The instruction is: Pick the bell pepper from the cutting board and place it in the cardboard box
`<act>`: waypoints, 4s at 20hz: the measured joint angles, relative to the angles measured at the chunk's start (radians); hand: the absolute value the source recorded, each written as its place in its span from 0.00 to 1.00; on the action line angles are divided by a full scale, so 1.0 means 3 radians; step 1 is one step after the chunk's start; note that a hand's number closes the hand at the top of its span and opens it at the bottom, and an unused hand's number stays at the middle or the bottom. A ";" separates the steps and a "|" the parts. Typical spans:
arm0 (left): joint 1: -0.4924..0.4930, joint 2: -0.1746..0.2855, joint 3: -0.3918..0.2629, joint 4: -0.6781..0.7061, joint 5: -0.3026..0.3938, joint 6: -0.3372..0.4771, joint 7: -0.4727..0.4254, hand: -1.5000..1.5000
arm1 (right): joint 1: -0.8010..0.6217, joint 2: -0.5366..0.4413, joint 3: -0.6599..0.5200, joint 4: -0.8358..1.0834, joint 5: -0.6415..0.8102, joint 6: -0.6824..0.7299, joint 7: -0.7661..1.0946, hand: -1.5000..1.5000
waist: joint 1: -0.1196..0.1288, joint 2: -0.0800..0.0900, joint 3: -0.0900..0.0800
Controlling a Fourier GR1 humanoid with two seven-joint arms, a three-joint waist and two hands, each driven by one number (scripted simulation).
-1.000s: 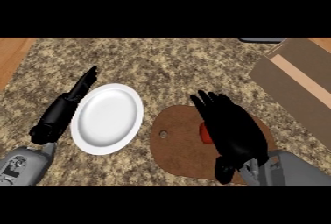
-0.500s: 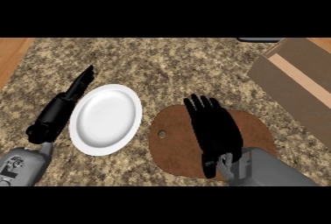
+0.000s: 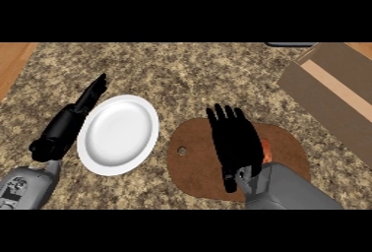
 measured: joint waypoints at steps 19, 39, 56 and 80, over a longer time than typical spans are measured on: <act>0.0031 -0.0222 0.0360 -0.0051 -0.0245 -0.0349 0.0058 0.50 | 0.0348 0.0392 -0.0408 0.0670 0.0846 0.0149 -0.0497 0.00 | 0.0005 0.0003 0.0002; 0.0040 -0.0468 0.0610 -0.0058 -0.0509 -0.0580 0.0076 0.50 | 0.0496 0.0444 -0.0556 0.1164 0.1581 -0.0320 -0.1474 1.00 | 0.0009 -0.0005 -0.0004; 0.0023 -0.0537 0.0667 -0.0070 -0.0571 -0.0649 0.0082 0.50 | -0.0297 0.0317 -0.1426 0.2073 0.1193 -0.1392 -0.3222 1.00 | 0.0031 0.0011 0.0002; 0.0089 -0.0602 0.0716 -0.0185 -0.0637 -0.0699 0.0140 0.50 | -0.0714 -0.0519 -0.3175 0.1648 0.0860 -0.1636 -0.2489 1.00 | 0.0025 0.0012 0.0002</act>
